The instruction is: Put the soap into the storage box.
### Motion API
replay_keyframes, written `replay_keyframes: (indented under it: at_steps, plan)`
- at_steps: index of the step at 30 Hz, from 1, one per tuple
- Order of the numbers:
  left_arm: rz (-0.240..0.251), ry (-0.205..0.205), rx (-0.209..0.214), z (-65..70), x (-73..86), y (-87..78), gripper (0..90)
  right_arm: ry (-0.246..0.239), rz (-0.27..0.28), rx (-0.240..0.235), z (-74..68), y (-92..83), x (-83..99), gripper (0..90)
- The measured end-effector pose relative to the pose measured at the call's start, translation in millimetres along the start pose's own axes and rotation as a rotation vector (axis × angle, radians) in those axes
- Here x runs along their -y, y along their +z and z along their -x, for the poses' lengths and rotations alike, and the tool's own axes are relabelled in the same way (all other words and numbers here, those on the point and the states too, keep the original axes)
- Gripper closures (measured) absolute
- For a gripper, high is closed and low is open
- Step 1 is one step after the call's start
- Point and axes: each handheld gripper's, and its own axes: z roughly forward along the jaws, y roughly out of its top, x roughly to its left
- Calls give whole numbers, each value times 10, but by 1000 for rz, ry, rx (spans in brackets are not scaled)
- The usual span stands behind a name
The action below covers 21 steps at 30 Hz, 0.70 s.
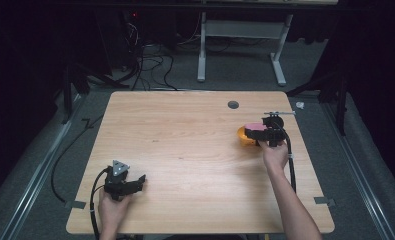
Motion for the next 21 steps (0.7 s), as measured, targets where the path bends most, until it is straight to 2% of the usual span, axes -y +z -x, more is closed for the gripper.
replay_keyframes:
  at_steps: [21]
  plan:
    - [-1,4,-5,8,-1,3,213,30,-35,50,54,234,12,133]
